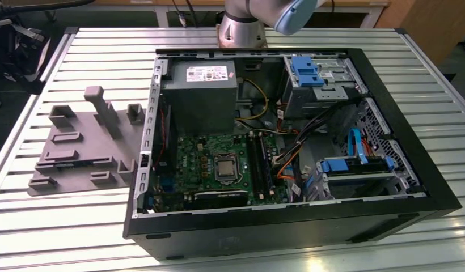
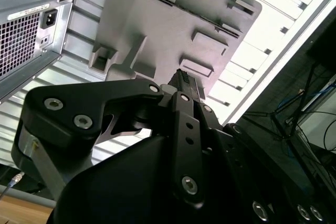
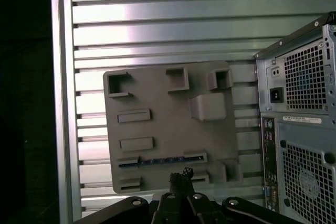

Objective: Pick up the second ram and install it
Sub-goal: 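Reach for the second ram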

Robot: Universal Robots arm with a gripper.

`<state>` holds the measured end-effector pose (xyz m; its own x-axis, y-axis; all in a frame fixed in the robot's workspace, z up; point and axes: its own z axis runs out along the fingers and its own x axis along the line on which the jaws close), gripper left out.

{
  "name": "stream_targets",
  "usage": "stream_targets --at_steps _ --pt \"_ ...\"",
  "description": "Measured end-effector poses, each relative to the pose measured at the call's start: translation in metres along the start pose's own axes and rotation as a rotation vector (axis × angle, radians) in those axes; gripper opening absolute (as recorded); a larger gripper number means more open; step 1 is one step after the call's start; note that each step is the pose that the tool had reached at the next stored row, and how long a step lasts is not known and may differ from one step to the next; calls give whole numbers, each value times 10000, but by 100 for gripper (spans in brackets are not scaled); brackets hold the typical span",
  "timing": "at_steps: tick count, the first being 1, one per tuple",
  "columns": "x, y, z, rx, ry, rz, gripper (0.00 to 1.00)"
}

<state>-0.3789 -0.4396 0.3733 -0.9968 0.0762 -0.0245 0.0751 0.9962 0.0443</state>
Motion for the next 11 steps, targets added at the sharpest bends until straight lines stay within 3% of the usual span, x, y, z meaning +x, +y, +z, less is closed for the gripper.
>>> stream_targets --at_steps 11 --pt "23 -14 26 0 0 0 11"
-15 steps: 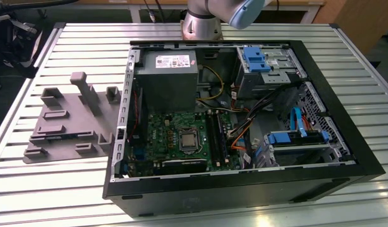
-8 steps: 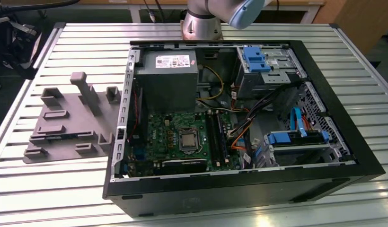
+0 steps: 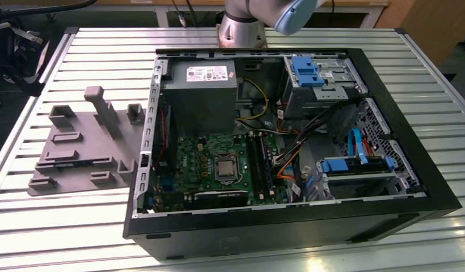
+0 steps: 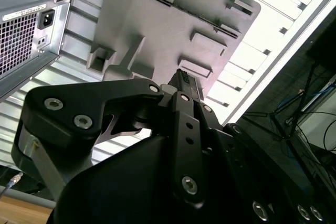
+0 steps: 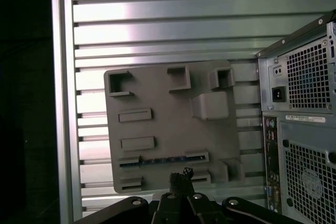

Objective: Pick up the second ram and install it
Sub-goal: 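Reach for the second ram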

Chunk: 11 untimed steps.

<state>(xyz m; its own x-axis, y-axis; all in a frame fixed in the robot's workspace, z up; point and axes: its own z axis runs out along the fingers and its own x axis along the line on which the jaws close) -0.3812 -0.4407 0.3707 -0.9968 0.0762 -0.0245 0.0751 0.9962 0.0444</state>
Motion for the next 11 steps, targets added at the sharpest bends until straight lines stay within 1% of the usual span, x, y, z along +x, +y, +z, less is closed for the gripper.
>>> stream_targets --at_steps 11 --pt "21 -12 27 0 1 0 11"
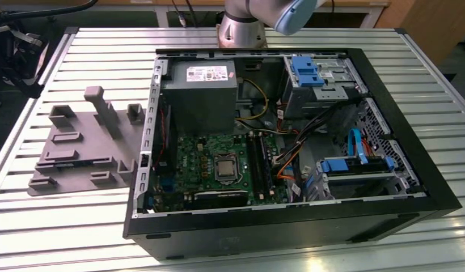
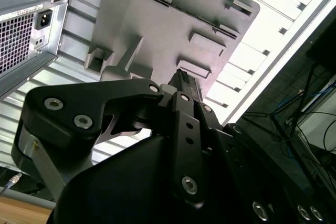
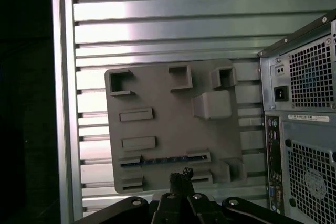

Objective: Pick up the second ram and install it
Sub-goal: 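Reach for the second ram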

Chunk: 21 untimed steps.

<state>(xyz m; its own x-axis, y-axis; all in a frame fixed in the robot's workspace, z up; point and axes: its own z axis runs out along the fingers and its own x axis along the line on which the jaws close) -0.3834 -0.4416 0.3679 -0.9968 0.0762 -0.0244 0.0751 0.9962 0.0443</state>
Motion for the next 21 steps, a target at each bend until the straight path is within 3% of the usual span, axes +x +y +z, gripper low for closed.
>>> stream_targets --at_steps 21 --pt "59 -27 107 0 -1 -1 11"
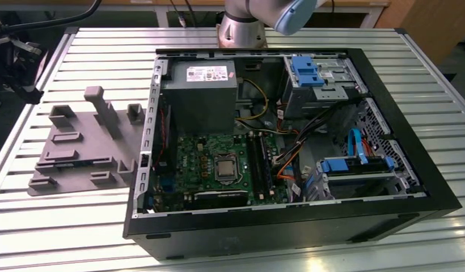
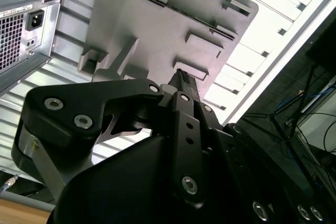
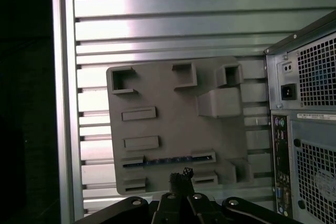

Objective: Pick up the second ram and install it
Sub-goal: 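Reach for the second ram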

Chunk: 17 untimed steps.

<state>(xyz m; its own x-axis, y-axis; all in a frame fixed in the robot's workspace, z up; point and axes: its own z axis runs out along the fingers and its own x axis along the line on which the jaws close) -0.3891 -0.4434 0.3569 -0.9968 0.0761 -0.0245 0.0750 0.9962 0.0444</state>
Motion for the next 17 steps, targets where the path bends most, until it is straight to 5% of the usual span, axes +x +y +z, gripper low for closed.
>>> stream_targets --at_steps 17 --pt "43 -36 128 0 0 2 11"
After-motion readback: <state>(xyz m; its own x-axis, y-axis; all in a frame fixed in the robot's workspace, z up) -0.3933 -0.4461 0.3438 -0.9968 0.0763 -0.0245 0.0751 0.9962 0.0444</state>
